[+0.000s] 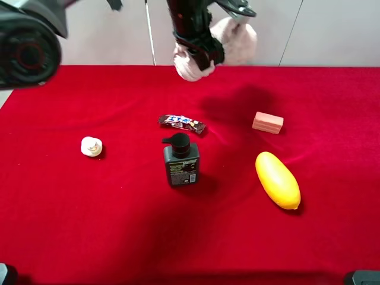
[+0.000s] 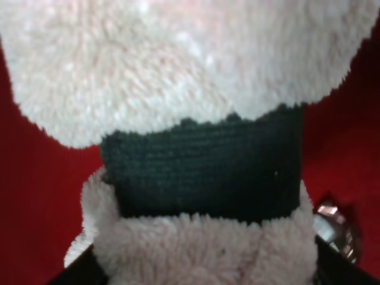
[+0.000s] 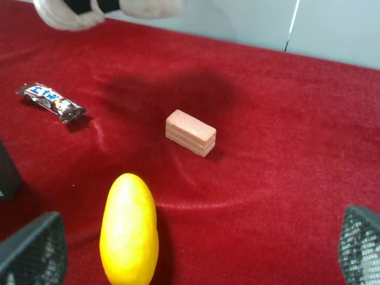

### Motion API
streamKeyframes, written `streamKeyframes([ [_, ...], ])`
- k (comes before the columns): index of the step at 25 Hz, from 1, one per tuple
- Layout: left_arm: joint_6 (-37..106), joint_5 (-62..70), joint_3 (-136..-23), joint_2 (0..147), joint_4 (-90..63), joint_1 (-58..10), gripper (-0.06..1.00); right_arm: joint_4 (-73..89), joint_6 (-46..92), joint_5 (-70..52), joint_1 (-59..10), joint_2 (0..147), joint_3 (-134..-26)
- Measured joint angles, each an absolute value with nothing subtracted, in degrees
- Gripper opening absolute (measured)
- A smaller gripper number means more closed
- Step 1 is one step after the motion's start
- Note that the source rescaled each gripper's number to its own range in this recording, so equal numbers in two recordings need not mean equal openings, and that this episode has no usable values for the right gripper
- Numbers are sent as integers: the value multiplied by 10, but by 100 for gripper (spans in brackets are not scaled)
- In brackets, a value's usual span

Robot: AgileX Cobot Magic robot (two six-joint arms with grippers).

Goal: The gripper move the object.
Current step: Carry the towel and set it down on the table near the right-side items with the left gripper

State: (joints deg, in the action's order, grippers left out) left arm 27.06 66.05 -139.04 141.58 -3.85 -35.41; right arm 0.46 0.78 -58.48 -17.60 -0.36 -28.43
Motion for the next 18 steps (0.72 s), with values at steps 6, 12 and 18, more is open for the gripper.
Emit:
streamKeyframes([
  [6,275,599,-1392,1438,-43,-371,1,5,6,-585,-176,-4,-284],
  [12,280,532,-1392,1456,-43,-389,1,5,6,-585,-176,-4,-284],
  [18,282,486,-1393,1471,-48,-400,1,5,6,-585,-176,-4,-284],
])
